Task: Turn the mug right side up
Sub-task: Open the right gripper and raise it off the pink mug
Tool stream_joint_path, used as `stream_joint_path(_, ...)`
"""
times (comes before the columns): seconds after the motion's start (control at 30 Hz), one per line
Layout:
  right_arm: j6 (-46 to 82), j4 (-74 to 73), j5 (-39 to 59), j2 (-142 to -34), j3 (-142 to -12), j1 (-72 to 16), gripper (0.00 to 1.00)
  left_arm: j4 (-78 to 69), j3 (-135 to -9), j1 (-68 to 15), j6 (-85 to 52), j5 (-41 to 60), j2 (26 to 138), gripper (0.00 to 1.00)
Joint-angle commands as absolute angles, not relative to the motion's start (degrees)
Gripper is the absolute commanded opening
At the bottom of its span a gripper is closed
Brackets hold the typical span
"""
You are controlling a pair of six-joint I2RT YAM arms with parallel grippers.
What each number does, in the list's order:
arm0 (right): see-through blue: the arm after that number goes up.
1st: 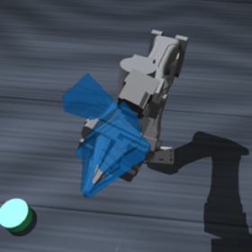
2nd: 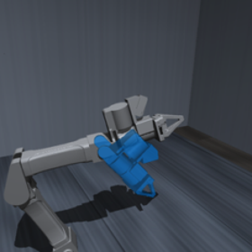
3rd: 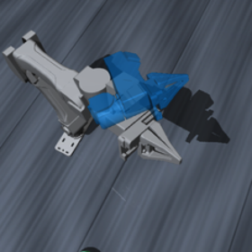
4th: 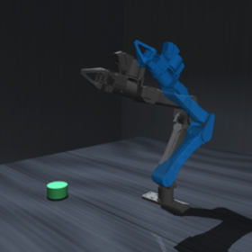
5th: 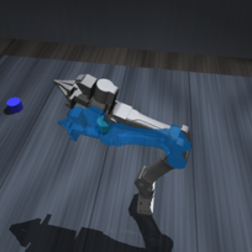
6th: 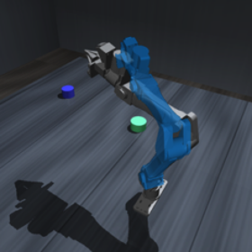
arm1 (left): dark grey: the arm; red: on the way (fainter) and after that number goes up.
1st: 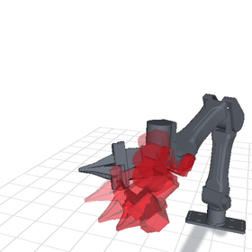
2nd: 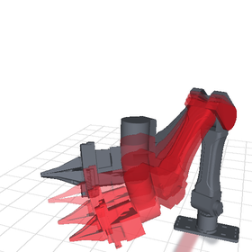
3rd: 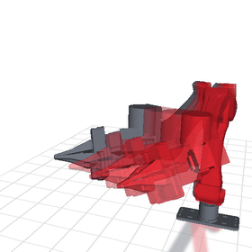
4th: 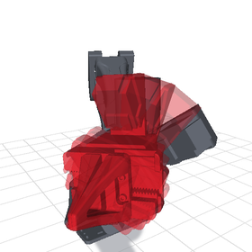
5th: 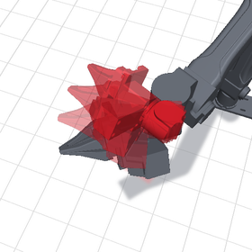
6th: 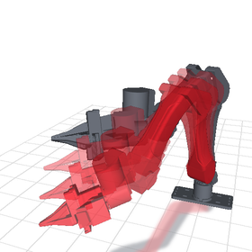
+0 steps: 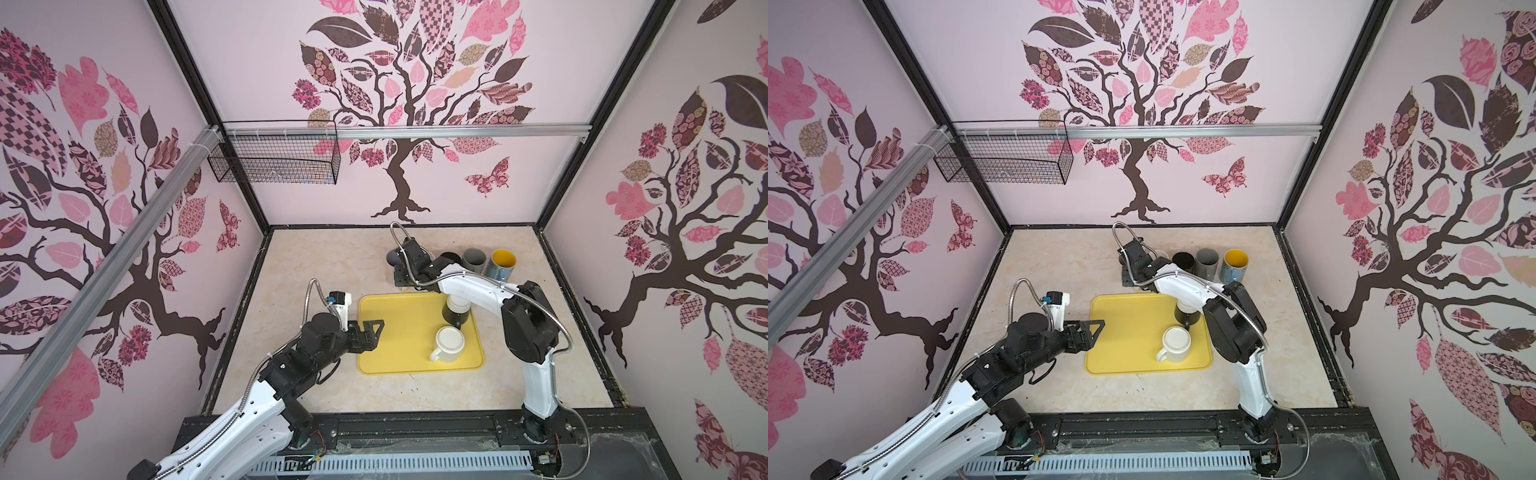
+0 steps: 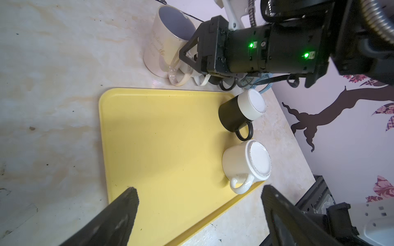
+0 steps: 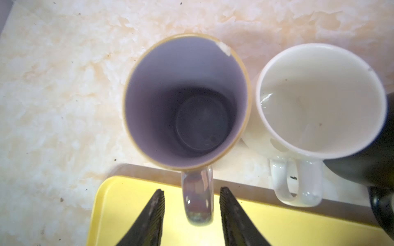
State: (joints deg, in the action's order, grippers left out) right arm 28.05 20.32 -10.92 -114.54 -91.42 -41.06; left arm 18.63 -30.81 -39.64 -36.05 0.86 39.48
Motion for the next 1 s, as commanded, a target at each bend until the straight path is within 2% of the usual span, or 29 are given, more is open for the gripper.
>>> stream_joint_path(0.0, 27.03, 20.42, -12.16, -106.74, -89.56, -41.65, 0.47, 16.80, -28.70, -39.54, -35.60, 2.80, 38.52, 0.96)
stream_joint_path(0.3, 25.51, 18.53, -9.85, -90.75, -73.69, -45.75, 0.47, 15.84, -28.27, -41.10, -34.17, 8.40, 39.05, 0.96)
stream_joint_path(0.53, 26.82, 17.13, -13.07, -75.24, -58.50, -45.74, 0.50, 8.88, -28.79, -49.31, -29.94, 8.84, 45.93, 0.91)
stream_joint_path(0.73, 28.18, 16.82, -17.45, -67.63, -51.23, -45.79, 0.53, 2.81, -31.03, -52.92, -27.21, 8.26, 56.05, 0.81)
stream_joint_path(0.97, 28.99, 15.65, -22.12, -64.63, -47.04, -45.51, 0.55, 1.89, -37.35, -57.74, -22.12, 6.31, 67.90, 0.69)
